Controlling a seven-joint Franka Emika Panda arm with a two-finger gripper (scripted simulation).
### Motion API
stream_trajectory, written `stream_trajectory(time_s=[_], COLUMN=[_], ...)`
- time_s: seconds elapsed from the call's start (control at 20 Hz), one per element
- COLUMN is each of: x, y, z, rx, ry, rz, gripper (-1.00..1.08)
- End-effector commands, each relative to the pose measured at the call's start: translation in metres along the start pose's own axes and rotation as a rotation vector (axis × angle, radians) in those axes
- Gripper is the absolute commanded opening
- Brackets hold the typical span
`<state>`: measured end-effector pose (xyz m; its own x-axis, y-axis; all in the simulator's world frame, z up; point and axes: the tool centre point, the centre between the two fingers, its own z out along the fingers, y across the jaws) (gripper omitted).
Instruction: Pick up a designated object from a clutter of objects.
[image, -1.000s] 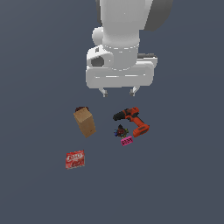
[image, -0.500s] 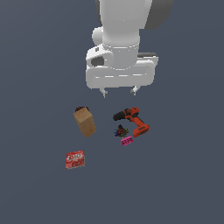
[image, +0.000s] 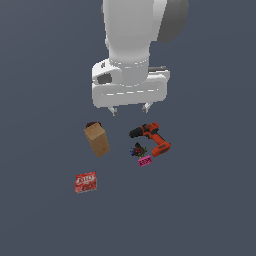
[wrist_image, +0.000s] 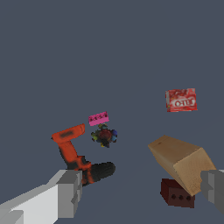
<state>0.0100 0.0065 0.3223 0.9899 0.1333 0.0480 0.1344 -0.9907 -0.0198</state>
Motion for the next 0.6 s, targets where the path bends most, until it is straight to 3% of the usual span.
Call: stream_trajectory(time_s=[0.0,0.55], x=[-0.002,-0.017], y=[0.008,0.058], z=[0.007,0.049], rx=[-0.001,-0.004], ry=[-0.002,-0.017], rz=[-0.028,-0.204], gripper=[1.0,1.0])
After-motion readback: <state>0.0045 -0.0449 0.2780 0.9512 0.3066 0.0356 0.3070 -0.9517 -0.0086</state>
